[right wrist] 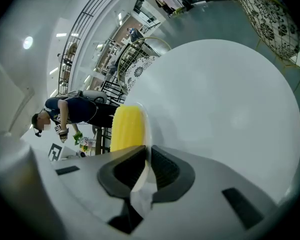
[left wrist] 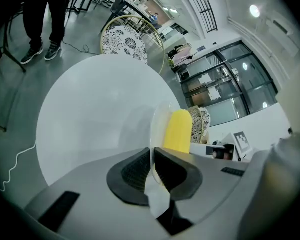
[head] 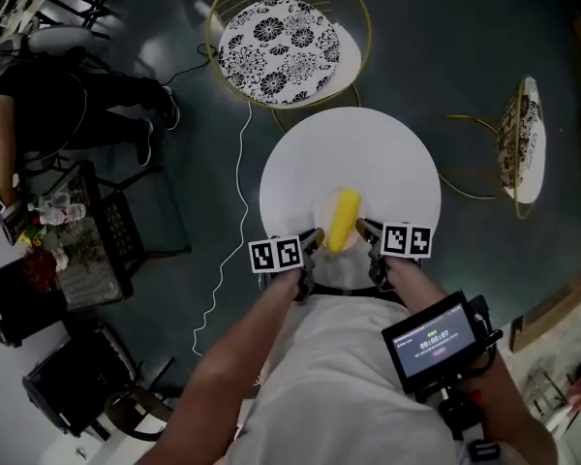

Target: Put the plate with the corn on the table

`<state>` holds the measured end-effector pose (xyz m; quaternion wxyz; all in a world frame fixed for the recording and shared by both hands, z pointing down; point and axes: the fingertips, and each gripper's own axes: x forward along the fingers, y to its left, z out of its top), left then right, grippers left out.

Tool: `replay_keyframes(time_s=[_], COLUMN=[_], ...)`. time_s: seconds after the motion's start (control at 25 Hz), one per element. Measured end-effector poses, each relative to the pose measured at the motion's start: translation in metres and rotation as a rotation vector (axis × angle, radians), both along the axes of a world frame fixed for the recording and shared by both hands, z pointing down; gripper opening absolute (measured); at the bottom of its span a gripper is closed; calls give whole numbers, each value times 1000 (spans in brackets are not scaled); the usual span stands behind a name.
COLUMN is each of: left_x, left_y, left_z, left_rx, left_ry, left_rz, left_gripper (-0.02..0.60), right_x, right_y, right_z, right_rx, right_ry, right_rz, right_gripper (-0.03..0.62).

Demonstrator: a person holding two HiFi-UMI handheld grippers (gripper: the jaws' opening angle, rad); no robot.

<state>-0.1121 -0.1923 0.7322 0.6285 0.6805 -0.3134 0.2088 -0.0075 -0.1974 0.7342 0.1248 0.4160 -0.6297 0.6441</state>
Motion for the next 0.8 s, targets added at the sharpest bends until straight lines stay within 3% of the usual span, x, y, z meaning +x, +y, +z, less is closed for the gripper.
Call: replay_keyframes(time_s=[0.8], left_x=[22], left_y=[-55], left_z=[22], left_rx=[54], left_ry=[-105], left_rz=[84], left_gripper=[32], right_x=[21], right_y=[-47], right_z=[20], right_rx=[47], right_ry=[102], right_rz=[80], right_gripper=[38])
